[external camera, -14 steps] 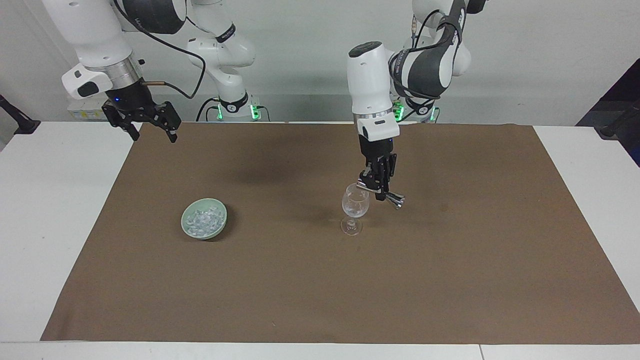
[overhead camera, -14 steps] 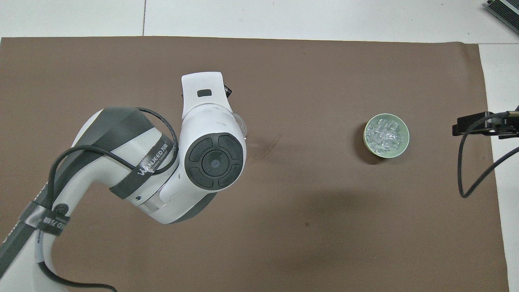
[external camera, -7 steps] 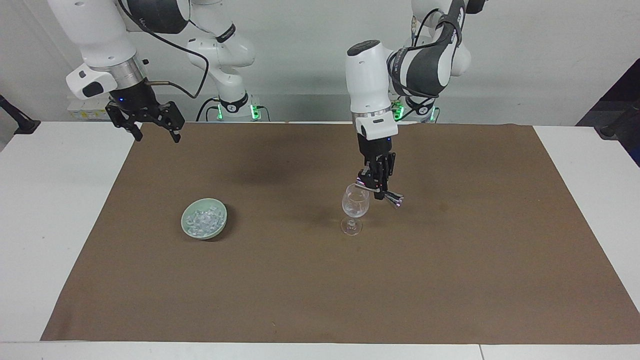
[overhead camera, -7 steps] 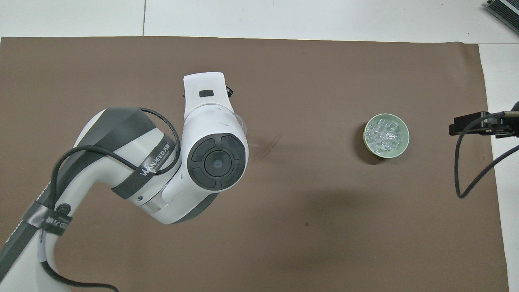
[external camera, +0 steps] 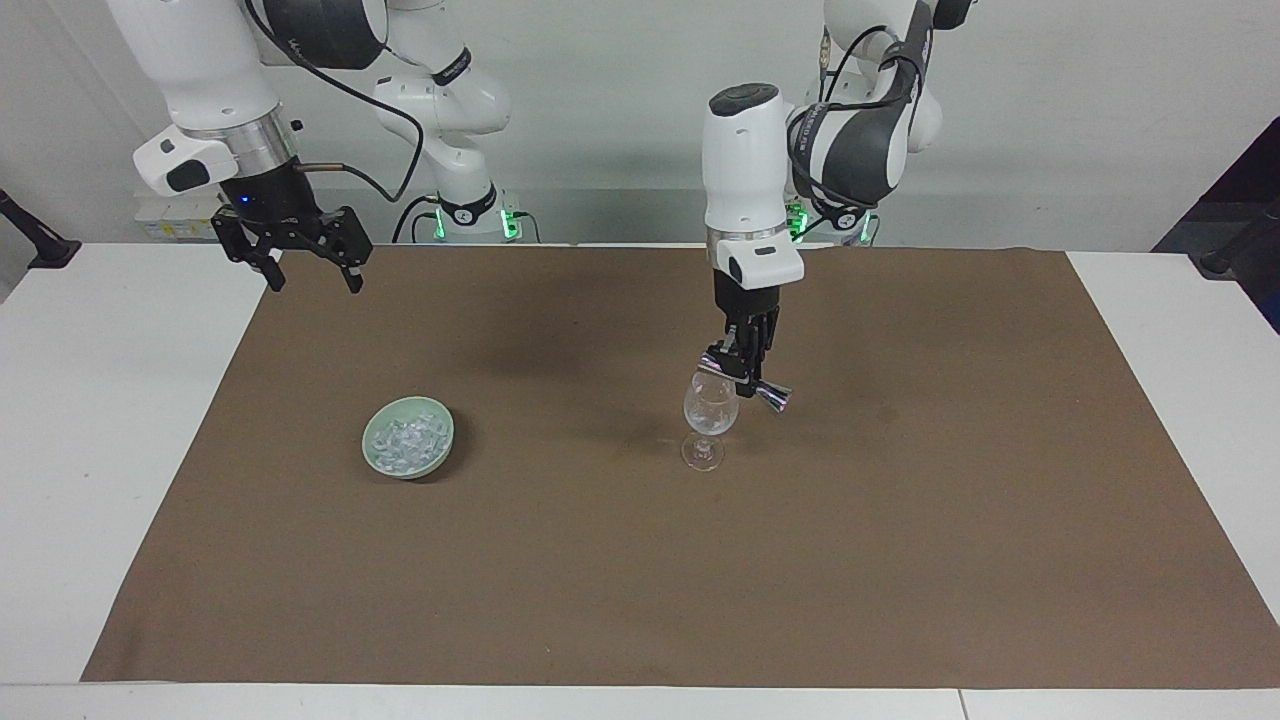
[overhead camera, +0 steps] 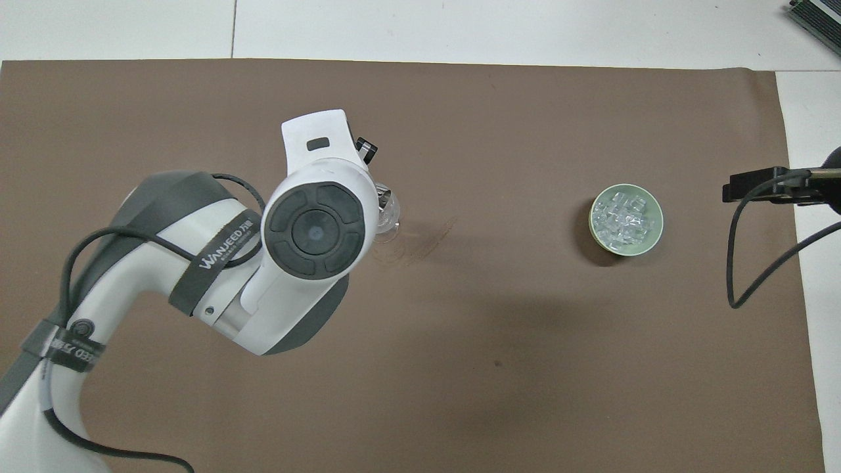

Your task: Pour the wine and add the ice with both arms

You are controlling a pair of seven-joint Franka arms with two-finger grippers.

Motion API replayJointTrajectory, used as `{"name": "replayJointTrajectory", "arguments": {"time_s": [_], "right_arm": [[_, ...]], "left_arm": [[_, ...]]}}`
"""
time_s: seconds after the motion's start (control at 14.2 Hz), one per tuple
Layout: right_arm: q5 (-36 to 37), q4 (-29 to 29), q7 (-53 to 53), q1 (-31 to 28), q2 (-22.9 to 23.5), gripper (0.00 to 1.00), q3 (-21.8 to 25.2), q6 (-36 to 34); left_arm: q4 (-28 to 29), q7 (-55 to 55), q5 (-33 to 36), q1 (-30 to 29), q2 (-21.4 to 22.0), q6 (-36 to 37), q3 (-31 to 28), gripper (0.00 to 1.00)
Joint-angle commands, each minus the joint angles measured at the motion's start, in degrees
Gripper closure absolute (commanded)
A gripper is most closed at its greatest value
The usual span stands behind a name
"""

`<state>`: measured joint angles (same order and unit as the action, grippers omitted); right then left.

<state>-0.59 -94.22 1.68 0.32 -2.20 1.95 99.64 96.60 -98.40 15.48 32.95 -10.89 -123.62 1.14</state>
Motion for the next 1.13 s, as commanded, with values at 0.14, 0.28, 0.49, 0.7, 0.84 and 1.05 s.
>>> {"name": "replayJointTrajectory", "arguments": {"time_s": [0.14,0.28,0.49,0.7,0.84,1.05], "right_arm": [[0.06,0.0,1.22,0.91,0.18,0.0,-0.46,1.69],[0.15,-0.26,1.31,1.18,0.53,0.0,-0.46,1.96],[0.15,-1.22,1.57,1.26,2.81,0.0,-0.63,5.1],[0.16,-5.61,1.57,2.05,4.3,0.0,-0.63,10.9],[0.5,-9.47,1.31,2.14,5.1,0.0,-0.63,15.9],[1.03,-15.89,1.13,2.23,6.24,0.0,-0.63,24.96]], "left_arm": [[-0.89,0.57,-17.99,-7.09,1.31,3.73,-0.17,1.0],[-0.98,0.84,-26.51,-11.48,1.66,4.87,-0.17,1.0],[0.77,2.58,-40.23,-20.0,2.19,5.75,-0.08,1.0],[2.44,8.98,-52.97,-28.53,2.19,8.91,-0.08,1.0],[6.29,15.39,-60.98,-33.11,1.93,9.1,-0.08,1.0],[10.95,23.13,-69.75,-37.5,1.05,8.83,-0.08,1.0]]}}
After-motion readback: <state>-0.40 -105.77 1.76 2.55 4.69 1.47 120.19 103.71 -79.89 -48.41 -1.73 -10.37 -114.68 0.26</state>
